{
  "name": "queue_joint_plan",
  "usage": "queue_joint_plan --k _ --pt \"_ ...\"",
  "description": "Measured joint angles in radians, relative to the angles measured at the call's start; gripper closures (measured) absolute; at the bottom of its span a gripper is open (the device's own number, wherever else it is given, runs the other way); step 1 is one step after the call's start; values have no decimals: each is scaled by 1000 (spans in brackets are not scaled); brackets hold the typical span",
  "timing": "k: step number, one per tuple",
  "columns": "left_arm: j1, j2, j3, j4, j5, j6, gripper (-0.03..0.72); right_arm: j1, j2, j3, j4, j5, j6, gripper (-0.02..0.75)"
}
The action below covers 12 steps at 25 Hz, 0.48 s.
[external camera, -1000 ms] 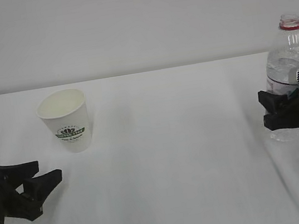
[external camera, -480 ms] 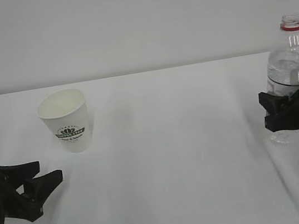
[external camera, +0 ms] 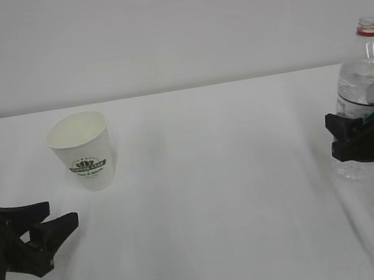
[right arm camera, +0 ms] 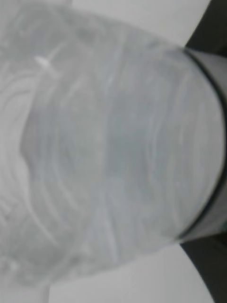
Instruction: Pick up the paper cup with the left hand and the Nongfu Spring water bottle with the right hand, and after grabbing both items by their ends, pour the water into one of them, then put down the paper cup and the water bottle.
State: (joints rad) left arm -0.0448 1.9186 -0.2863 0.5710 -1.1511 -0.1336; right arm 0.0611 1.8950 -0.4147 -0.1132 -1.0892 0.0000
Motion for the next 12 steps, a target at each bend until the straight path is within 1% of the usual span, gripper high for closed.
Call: queue_joint_plan --k 4,12 --pt "0 0 0 0 0 0 223 0 0 0 12 0 0 295" --pt "0 0 0 0 0 0 230 0 0 0 77 3 0 296"
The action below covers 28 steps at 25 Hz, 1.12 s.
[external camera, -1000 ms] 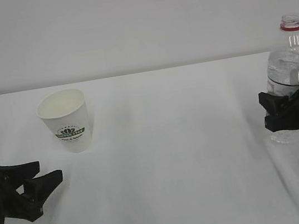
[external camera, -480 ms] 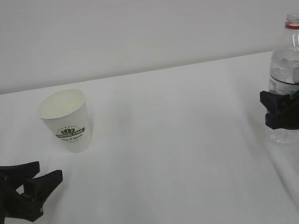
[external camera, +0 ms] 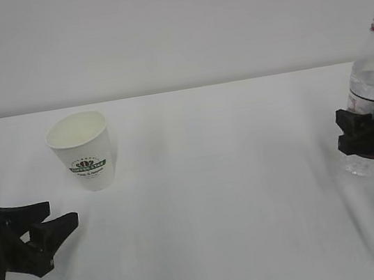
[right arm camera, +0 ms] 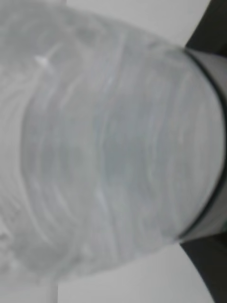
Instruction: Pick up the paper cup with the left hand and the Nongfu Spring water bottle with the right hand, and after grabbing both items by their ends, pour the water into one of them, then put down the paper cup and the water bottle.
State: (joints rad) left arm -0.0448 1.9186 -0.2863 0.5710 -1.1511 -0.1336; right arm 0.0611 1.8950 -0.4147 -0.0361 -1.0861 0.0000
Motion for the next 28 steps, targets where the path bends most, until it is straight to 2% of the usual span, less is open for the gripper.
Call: queue_joint_plan --k 28 --pt "0 0 0 -4 0 0 234 0 -44 -30 2 8 0 297"
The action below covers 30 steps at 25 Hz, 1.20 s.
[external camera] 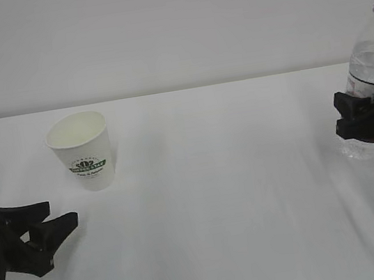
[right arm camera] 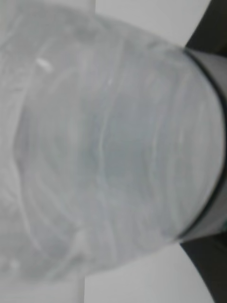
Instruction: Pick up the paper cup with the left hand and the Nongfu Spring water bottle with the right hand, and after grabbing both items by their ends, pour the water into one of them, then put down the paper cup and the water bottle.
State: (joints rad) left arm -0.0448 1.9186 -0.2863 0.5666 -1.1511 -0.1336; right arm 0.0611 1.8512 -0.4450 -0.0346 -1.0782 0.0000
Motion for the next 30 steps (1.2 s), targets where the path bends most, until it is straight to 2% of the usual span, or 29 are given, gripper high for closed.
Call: queue_joint_plan --k 6,21,23,28,30 --pt "0 0 -12 -36 0 4 234 0 -7 0 0 0 0 297" --pt "0 0 -65 -36 0 17 227 0 -23 0 0 0 -6 297" --pt "0 4 -65 -36 0 21 199 0 -23 0 0 0 -6 297" --pt "0 72 -92 -36 -2 24 41 0 -23 0 0 0 -8 297" --pt "0 110 -120 -33 -2 24 13 0 -23 0 0 0 -8 297"
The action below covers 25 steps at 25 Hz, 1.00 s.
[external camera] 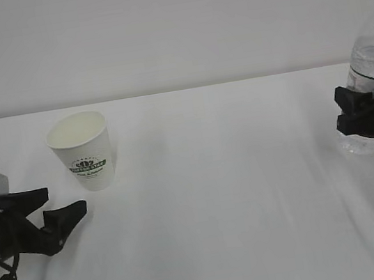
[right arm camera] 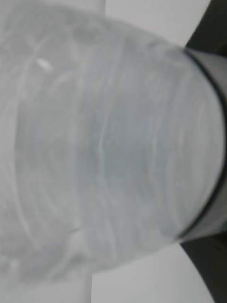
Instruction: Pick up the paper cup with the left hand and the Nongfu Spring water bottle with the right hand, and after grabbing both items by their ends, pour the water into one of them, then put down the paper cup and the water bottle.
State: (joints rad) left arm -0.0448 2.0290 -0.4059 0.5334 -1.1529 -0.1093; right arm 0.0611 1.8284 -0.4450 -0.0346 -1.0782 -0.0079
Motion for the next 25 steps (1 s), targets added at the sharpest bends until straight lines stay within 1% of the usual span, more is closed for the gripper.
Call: queue_joint_plan --k 4,25 --pt "0 51 -45 15 0 2 0 0 0 0 0 0 0 297" --pt "0 59 -154 45 0 2 -3 0 0 0 0 0 -2 297"
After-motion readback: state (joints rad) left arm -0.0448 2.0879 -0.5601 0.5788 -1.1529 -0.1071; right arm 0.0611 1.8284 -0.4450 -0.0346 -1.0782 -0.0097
